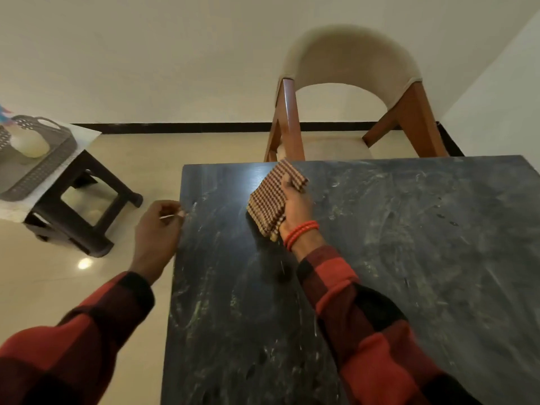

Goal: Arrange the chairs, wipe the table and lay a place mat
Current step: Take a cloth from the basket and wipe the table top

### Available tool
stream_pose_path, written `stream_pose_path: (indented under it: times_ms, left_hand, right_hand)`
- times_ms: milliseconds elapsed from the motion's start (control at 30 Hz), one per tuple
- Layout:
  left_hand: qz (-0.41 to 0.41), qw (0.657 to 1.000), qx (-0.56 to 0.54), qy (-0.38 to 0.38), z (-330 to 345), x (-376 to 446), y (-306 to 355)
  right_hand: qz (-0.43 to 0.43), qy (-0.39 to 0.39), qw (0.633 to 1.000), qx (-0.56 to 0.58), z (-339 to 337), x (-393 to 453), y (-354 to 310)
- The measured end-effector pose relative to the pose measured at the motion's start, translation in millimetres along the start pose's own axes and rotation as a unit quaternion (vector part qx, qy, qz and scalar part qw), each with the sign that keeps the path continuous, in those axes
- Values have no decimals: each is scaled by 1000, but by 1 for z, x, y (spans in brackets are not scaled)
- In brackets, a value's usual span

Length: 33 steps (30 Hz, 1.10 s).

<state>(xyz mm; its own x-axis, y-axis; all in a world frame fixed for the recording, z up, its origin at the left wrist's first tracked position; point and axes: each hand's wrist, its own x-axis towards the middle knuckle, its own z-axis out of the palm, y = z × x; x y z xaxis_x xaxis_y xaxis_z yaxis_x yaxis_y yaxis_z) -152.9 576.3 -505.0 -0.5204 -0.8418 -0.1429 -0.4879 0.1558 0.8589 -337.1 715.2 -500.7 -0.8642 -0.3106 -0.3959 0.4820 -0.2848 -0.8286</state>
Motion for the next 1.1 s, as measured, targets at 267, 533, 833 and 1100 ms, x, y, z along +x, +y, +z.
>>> stream_pose_path:
  times_ms: [267, 533, 833, 1100]
  left_hand:
    - [-5, 999, 9, -36, 20, 53, -14]
    - [-45, 991, -126, 0, 29, 61, -17]
    - [37, 984, 151, -83, 30, 70, -29]
    - [26, 982, 163, -87, 26, 70, -28]
  right_hand:
    - [-279, -211, 616, -706, 47, 55, 69]
    - [-265, -251, 514, -777, 94, 55, 114]
    - [-242, -212, 543, -776, 108, 84, 103]
    - [-208, -92, 557, -799, 16, 114, 50]
